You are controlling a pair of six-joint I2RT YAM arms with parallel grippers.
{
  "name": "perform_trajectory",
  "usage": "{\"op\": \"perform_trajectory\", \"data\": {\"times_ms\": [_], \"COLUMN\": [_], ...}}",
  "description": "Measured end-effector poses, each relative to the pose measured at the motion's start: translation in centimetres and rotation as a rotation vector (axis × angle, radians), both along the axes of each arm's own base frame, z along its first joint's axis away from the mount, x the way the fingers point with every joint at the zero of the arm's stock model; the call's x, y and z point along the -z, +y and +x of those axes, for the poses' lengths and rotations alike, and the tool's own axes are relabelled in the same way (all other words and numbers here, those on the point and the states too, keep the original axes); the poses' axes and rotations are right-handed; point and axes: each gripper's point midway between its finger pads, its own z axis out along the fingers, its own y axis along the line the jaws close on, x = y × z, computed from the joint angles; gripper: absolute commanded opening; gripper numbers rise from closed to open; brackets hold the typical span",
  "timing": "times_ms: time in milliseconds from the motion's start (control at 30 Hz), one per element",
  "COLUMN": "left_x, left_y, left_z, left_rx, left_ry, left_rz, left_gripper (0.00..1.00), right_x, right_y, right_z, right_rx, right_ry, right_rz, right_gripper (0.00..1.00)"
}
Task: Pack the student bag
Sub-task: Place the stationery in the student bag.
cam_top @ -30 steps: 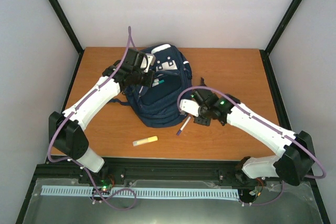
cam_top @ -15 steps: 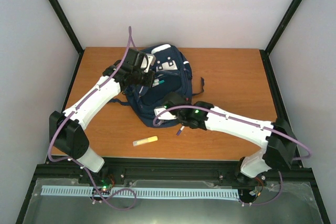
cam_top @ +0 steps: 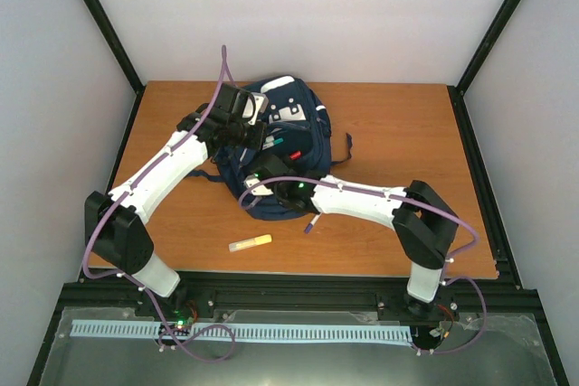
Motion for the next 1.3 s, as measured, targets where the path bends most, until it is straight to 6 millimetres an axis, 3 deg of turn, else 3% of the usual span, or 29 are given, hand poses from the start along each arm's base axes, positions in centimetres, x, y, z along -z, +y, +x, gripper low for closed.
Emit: {"op": "perform_trajectory", "data": {"times_ms": [100, 267, 433, 667, 800, 933, 1200, 1300], "left_x": [0.0, -0.2, -0.2, -0.2, -0.2, -0.2, -0.2, -0.2], "left_y": [0.0, 0.0, 0.1, 0.2, 0.2, 0.2, 0.2, 0.2], "left_z": [0.0, 0.0, 0.1, 0.1, 0.1, 0.1, 0.1, 0.1], "left_rx": [0.0, -0.001, -0.005, -0.008, -0.009, -0.009, -0.009, -0.009], "left_ry": [0.0, -0.002, -0.003, -0.005, -0.005, -0.005, -0.005, -0.005], "left_rz": [0.0, 0.0, 0.005, 0.006, 0.007, 0.007, 0.007, 0.007], "left_gripper": [0.01, 0.01, 0.01, 0.01, 0.01, 0.01, 0.01, 0.01], "right_x": [0.1, -0.5, 0.2, 0.3, -0.4, -2.5, -6.6, -6.5], "right_y": [0.4, 0.5, 0.1, 0.2, -0.3, -1.0, -2.5, -3.9], "right_z": [1.4, 3.8, 6.1, 6.0, 5.1, 3.4, -1.9, -4.3], "right_rx": [0.014, 0.028, 0.049, 0.068, 0.096, 0.134, 0.161, 0.159], "right_ry": [-0.02, -0.065, -0.093, -0.077, -0.039, 0.008, 0.203, 0.285], "right_rz": [-0.003, 0.012, 0.012, 0.054, 0.108, 0.206, 0.461, 0.525], "right_gripper": [0.06, 0.21, 0.26, 0.29, 0.29, 0.31, 0.36, 0.36]}}
